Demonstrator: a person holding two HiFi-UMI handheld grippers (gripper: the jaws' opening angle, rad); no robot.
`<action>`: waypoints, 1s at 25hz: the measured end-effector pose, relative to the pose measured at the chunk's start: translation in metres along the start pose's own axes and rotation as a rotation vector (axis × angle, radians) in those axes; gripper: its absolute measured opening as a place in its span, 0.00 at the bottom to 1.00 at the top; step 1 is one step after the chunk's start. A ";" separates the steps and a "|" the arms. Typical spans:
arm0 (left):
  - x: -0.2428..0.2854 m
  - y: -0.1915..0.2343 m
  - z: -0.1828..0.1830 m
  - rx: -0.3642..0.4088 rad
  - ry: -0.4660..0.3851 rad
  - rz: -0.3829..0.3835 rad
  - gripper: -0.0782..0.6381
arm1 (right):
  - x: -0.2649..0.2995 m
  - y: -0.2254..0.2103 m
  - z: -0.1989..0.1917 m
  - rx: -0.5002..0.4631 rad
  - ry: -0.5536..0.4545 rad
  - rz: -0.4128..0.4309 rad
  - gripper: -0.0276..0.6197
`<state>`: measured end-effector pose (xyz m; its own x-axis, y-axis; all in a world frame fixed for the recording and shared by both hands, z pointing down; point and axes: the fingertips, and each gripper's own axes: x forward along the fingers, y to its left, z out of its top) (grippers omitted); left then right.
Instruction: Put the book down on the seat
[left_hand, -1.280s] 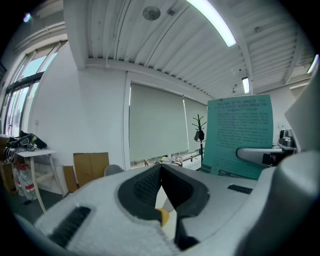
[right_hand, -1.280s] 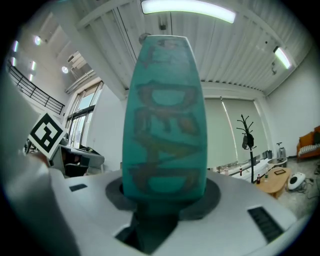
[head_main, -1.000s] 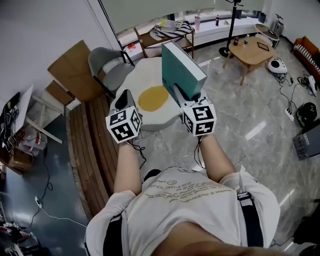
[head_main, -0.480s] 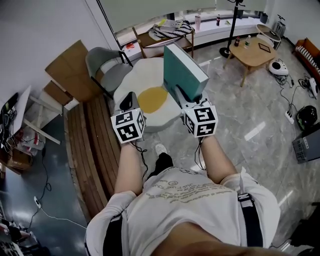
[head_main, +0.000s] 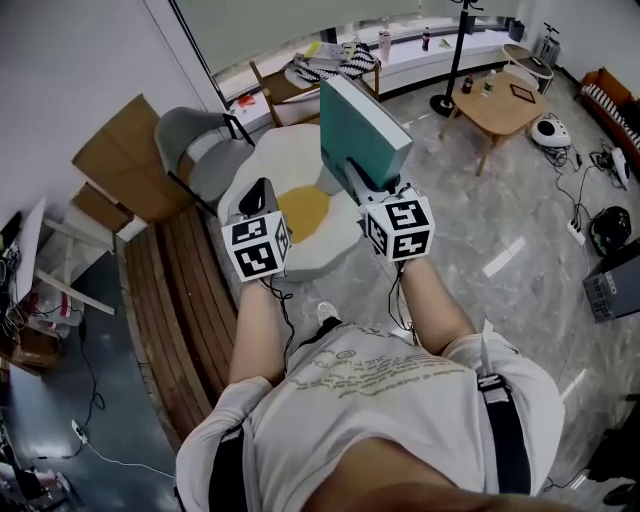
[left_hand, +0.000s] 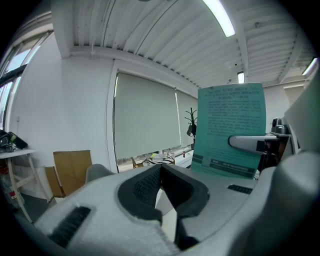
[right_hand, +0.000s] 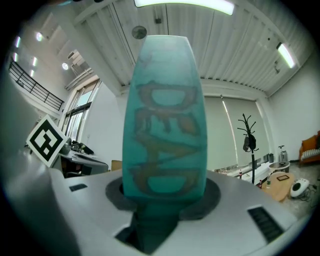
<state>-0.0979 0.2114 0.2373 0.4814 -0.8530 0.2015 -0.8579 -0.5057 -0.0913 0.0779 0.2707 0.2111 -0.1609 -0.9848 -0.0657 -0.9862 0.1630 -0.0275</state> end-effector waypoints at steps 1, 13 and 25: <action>0.011 0.004 0.003 0.001 -0.003 -0.003 0.14 | 0.012 -0.004 0.002 -0.005 -0.001 0.001 0.31; 0.114 0.053 0.028 -0.005 0.014 0.005 0.14 | 0.133 -0.031 0.005 0.005 0.018 0.029 0.31; 0.215 0.109 0.032 -0.025 0.053 0.006 0.14 | 0.247 -0.051 -0.012 0.034 0.037 0.047 0.31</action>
<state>-0.0823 -0.0315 0.2398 0.4671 -0.8475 0.2521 -0.8651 -0.4970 -0.0681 0.0877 0.0183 0.2082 -0.2085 -0.9775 -0.0307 -0.9759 0.2100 -0.0593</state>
